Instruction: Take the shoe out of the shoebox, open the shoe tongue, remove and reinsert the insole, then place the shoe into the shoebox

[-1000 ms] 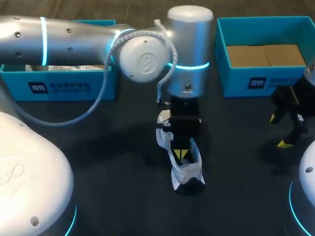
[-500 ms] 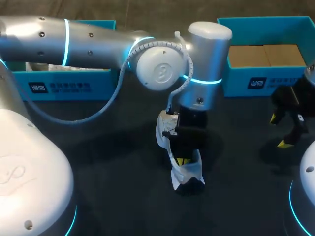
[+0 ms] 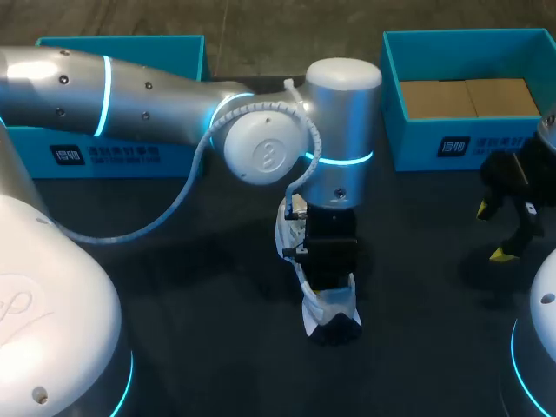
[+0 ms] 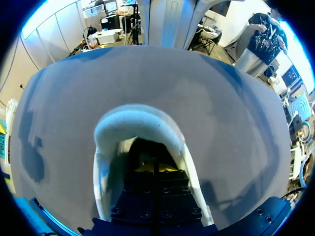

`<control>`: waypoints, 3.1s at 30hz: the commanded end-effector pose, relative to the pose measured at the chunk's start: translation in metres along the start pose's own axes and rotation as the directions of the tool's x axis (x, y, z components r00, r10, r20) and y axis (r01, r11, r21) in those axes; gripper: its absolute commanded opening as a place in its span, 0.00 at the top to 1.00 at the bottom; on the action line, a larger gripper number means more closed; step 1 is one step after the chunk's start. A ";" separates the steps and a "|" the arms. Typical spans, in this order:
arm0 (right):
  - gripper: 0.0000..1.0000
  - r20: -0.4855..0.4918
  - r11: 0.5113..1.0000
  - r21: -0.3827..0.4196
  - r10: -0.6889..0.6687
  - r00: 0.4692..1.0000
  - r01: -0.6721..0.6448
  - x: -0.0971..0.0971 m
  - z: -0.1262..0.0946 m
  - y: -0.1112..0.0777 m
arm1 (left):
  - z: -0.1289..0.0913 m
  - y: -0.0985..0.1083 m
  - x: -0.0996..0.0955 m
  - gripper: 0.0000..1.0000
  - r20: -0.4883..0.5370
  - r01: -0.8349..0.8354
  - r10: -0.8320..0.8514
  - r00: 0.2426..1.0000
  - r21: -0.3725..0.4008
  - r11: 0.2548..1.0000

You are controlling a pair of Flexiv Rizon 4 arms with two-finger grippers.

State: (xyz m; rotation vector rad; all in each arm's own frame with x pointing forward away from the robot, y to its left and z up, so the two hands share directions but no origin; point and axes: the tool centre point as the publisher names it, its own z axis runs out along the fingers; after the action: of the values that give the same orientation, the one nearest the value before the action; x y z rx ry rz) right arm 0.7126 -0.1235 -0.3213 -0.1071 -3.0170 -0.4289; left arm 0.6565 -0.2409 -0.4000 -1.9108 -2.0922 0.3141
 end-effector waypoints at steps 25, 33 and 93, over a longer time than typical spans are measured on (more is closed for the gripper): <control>0.00 0.001 1.000 0.004 0.001 1.000 -0.001 0.001 0.000 0.000 | -0.001 -0.017 -0.012 1.00 0.101 -0.023 0.022 0.995 0.008 1.000; 0.00 0.001 1.000 0.004 0.001 1.000 -0.001 0.001 0.000 0.000 | 0.021 -0.008 -0.013 1.00 0.113 0.003 -0.002 0.994 -0.013 1.000; 0.00 0.001 1.000 0.004 0.001 1.000 -0.001 0.001 0.000 0.000 | -0.039 0.021 -0.013 1.00 0.139 0.031 -0.004 0.990 -0.192 0.981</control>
State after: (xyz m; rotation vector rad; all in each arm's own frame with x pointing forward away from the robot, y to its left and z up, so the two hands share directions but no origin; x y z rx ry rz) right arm 0.7125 -0.1234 -0.3215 -0.1072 -3.0171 -0.4276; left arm 0.6886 -0.2482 -0.3715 -2.0353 -2.3093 0.2612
